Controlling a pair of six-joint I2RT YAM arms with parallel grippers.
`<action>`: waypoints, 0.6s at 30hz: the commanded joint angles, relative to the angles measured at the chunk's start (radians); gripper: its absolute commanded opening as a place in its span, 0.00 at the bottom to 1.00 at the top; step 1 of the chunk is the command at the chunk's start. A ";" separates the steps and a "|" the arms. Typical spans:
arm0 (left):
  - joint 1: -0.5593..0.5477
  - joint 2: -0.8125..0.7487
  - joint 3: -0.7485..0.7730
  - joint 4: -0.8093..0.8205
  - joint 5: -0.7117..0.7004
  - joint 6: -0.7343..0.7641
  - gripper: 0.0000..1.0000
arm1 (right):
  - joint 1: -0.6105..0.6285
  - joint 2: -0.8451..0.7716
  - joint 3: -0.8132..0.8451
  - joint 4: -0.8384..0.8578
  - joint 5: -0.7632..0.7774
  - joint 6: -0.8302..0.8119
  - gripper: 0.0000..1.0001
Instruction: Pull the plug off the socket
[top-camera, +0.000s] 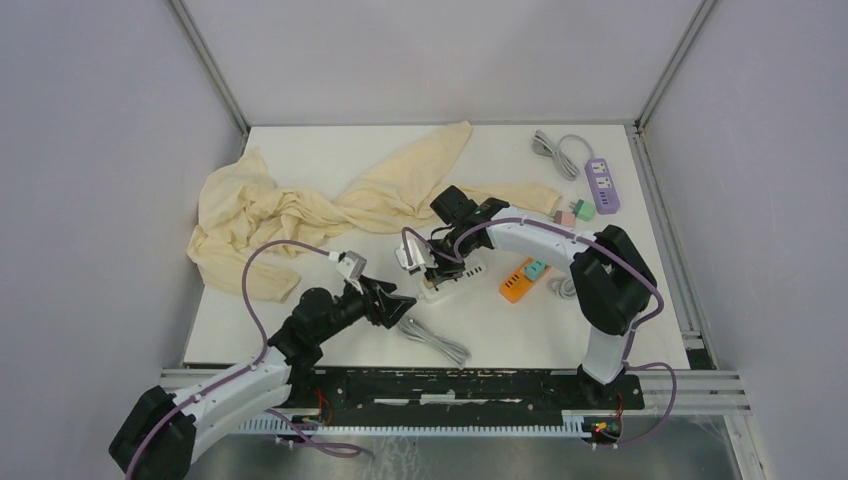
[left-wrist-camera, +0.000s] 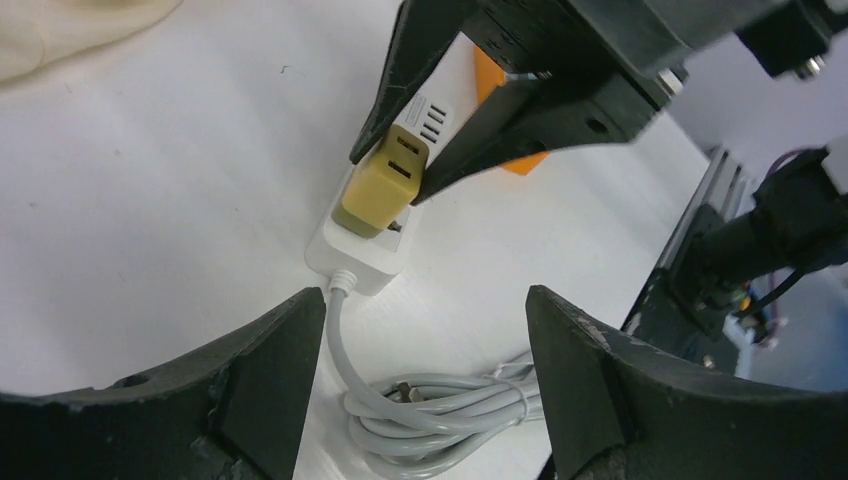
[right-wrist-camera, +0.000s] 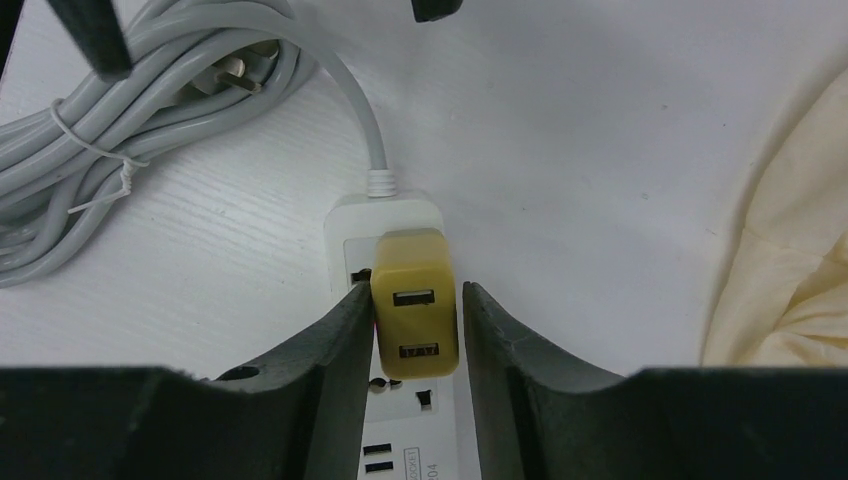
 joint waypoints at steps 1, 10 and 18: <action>-0.085 0.029 -0.021 0.145 -0.104 0.255 0.81 | 0.005 0.009 0.019 0.003 0.028 0.005 0.39; -0.169 0.256 -0.047 0.467 -0.163 0.524 0.84 | -0.023 -0.013 -0.009 -0.020 -0.005 0.022 0.20; -0.198 0.560 -0.041 0.704 -0.101 0.649 0.86 | -0.077 -0.019 -0.003 -0.091 -0.045 0.014 0.14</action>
